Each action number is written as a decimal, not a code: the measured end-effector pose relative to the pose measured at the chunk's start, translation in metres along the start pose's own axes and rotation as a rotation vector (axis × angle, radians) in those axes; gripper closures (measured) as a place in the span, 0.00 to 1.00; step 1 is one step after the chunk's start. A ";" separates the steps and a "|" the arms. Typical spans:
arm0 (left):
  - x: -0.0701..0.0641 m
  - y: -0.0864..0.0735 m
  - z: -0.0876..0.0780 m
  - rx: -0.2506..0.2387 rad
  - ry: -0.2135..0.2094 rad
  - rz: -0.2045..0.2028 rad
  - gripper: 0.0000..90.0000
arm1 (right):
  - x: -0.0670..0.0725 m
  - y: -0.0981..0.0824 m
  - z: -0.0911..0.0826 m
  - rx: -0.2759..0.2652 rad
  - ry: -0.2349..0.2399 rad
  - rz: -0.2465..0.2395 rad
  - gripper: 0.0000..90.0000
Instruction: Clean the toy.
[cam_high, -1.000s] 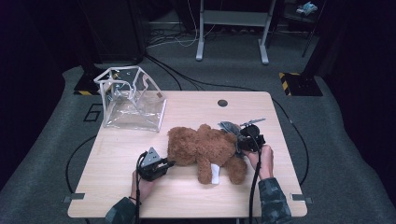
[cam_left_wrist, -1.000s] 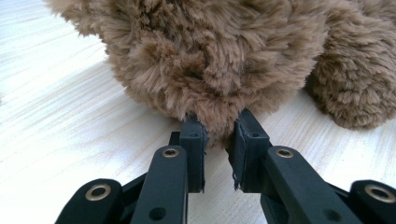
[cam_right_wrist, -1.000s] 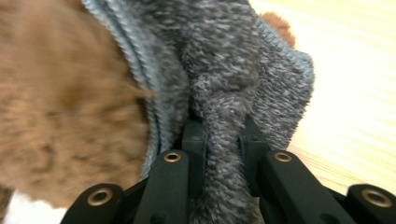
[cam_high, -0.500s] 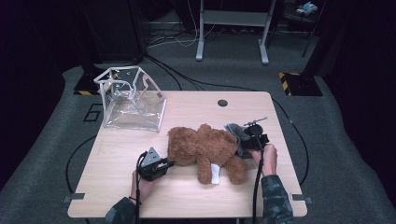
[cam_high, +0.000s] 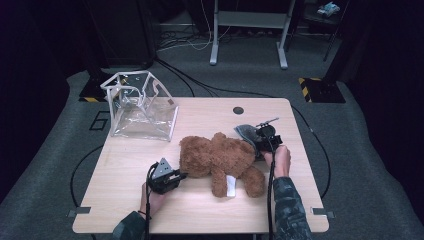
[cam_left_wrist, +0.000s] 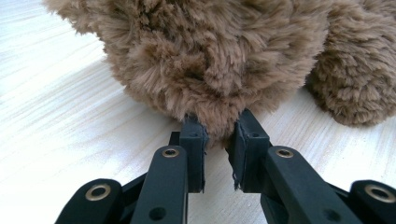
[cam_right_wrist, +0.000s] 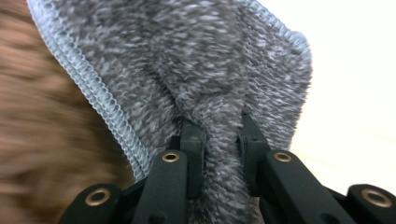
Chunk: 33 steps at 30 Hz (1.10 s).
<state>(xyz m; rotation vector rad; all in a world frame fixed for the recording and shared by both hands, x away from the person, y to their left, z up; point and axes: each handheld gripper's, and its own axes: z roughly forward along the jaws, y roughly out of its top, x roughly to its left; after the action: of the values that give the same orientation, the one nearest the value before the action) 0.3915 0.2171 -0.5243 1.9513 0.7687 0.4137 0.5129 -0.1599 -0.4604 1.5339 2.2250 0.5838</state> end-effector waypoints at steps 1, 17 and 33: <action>0.000 0.000 0.000 0.000 -0.002 -0.004 0.85 | -0.003 -0.001 -0.002 0.006 -0.009 0.004 0.86; 0.001 0.000 0.000 0.004 0.003 0.002 0.85 | 0.014 -0.018 -0.023 -0.048 0.168 -0.018 0.86; 0.001 0.000 0.000 0.005 0.001 0.004 0.85 | -0.002 -0.016 0.004 -0.046 0.095 0.043 0.85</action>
<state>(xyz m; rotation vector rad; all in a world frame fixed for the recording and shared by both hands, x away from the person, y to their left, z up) 0.3921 0.2173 -0.5243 1.9576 0.7668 0.4153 0.5036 -0.1665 -0.4722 1.5652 2.2361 0.7301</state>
